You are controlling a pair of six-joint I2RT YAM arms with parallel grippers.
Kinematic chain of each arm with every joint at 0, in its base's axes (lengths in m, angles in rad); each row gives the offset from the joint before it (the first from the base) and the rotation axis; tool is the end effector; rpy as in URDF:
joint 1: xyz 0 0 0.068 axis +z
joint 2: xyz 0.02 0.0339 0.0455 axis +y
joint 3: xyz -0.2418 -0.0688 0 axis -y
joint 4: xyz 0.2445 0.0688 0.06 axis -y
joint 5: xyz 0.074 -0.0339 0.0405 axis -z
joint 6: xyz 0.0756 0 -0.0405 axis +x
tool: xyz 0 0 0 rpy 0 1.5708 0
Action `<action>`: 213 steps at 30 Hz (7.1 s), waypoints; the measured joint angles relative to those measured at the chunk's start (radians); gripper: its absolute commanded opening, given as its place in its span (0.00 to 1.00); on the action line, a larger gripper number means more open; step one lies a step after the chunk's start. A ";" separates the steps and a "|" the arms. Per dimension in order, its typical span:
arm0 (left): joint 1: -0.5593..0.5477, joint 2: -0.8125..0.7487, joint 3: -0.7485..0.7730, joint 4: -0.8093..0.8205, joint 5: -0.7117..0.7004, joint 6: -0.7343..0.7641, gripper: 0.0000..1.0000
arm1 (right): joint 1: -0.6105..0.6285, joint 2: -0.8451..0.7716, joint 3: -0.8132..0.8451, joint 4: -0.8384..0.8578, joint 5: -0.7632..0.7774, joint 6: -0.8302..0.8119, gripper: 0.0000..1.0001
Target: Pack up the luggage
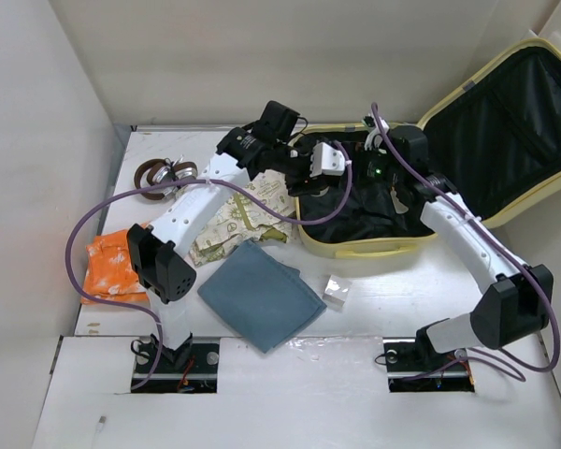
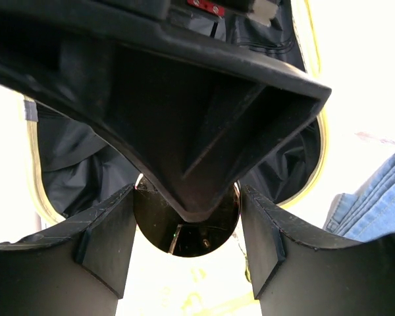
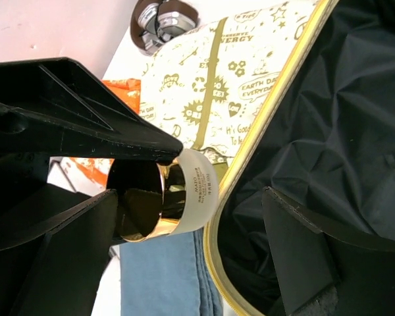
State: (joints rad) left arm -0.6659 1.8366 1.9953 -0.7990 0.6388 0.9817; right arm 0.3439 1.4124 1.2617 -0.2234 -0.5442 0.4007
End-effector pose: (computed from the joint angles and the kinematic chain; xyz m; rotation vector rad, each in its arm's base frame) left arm 0.3052 -0.2971 0.3642 1.7643 1.1622 -0.5162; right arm 0.3273 0.1588 0.3242 -0.3220 2.0006 1.0110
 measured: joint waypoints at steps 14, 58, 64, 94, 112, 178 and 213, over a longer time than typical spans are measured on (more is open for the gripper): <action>-0.003 0.000 -0.007 0.023 0.007 -0.008 0.00 | 0.005 0.049 -0.035 0.109 -0.125 0.070 0.62; 0.259 0.179 0.050 0.151 -0.138 -0.453 1.00 | -0.597 0.176 -0.230 -0.227 0.100 -0.200 0.00; 0.262 0.197 0.067 0.146 -0.111 -0.463 1.00 | -0.584 0.240 -0.196 -0.240 0.077 -0.230 0.05; 0.262 0.197 0.115 0.150 -0.051 -0.466 1.00 | -0.354 0.266 0.072 -0.603 0.659 -0.247 0.81; 0.262 0.197 0.115 0.143 -0.044 -0.466 1.00 | -0.291 0.428 0.148 -0.604 0.752 -0.261 0.24; 0.018 -0.078 -0.187 0.236 -0.804 -0.859 1.00 | 0.722 0.099 -0.362 -0.628 0.948 0.944 0.98; 0.022 -0.082 -0.042 0.221 -0.909 -0.817 1.00 | 0.634 -0.048 0.181 -0.690 0.814 0.019 0.04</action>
State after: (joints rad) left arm -0.6437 1.7546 1.9530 -0.5781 -0.2703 0.1646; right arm 0.9779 1.3640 1.4425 -0.9131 0.2699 0.4194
